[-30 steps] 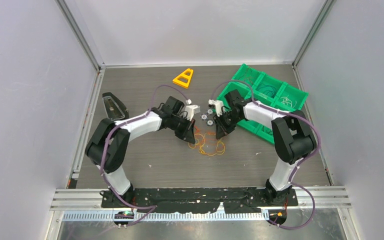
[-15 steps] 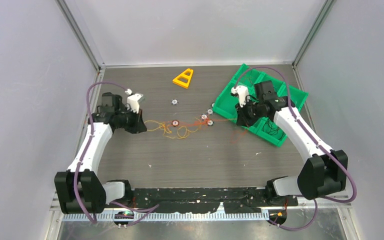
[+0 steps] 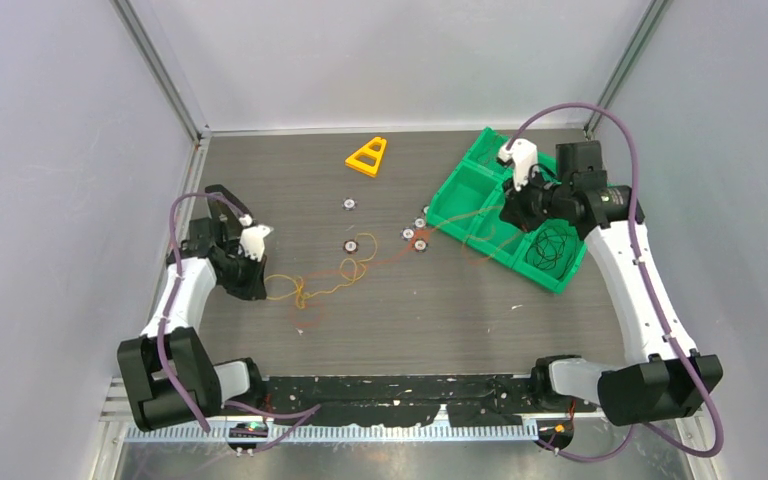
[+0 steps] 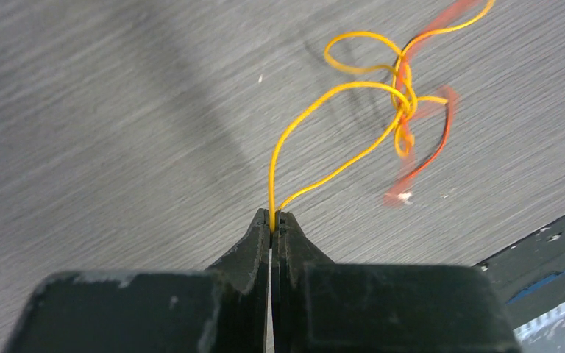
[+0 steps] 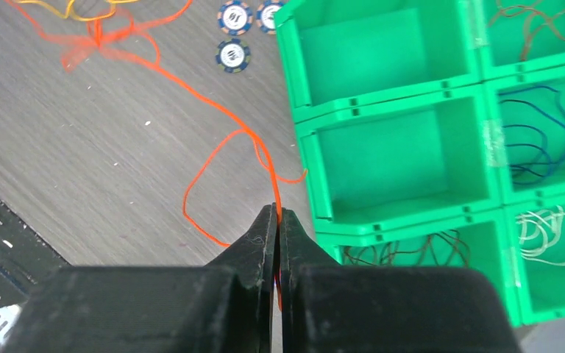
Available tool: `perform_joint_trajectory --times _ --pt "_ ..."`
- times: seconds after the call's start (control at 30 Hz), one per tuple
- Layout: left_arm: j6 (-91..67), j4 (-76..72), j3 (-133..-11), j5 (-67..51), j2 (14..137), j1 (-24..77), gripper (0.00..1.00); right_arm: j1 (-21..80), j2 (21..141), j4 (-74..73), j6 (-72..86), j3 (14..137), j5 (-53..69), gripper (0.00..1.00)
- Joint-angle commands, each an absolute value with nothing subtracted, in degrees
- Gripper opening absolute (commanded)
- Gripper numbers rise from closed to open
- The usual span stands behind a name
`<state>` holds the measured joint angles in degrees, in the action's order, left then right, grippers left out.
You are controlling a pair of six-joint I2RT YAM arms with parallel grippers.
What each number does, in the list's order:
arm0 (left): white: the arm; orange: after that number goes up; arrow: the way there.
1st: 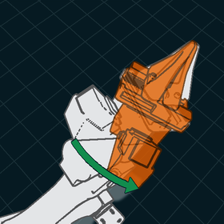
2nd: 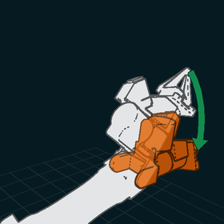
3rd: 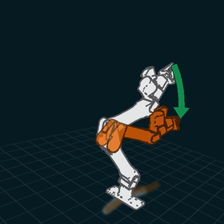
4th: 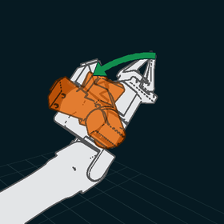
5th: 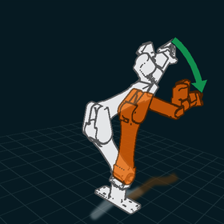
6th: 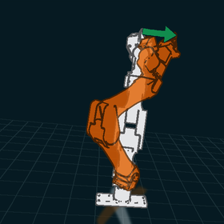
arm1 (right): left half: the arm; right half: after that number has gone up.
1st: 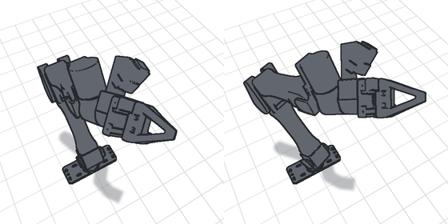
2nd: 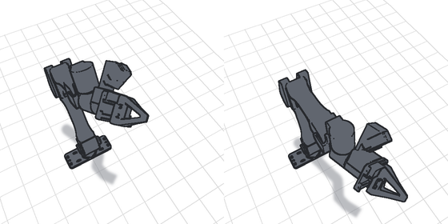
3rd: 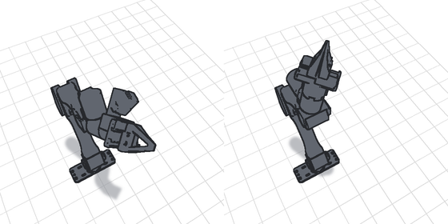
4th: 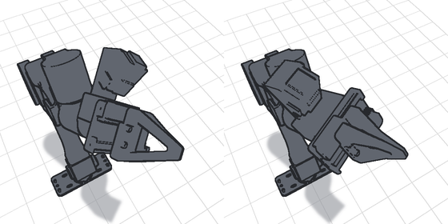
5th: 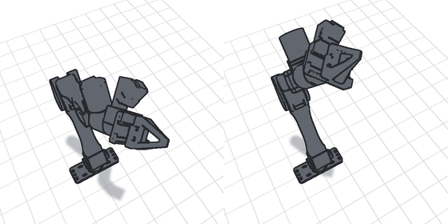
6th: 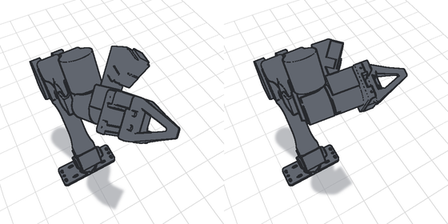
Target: Untangle the cables
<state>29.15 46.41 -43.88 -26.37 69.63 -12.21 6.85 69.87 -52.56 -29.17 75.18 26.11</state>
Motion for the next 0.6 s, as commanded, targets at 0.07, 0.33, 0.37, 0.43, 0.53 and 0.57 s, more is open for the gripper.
perform_joint_trajectory --times 0.07,0.33,0.37,0.43,0.53,0.57 --pt "35.71 44.57 -43.34 -21.37 72.28 -15.22 0.00 1.74 68.78 -53.86 -30.07 83.71 29.84 0.06" --pt "39.67 47.97 -44.65 -29.62 71.24 -15.47 0.09 -2.45 69.31 -54.11 -27.40 89.87 41.26 0.05" --pt "40.09 49.17 -45.40 -32.15 70.69 -15.51 0.26 -2.39 69.09 -53.91 -26.88 89.85 42.38 0.06" --pt "40.62 51.44 -46.91 -36.69 68.87 -15.48 0.49 -2.38 68.60 -53.20 -25.08 89.94 45.07 0.05" --pt "39.76 51.08 -48.41 -41.77 64.57 -15.47 0.64 -2.25 67.78 -50.27 -21.60 90.11 47.92 0.05" --pt "39.30 50.55 -48.77 -43.41 62.67 -15.47 0.68 -2.10 67.50 -49.61 -20.86 90.23 48.44 0.05"
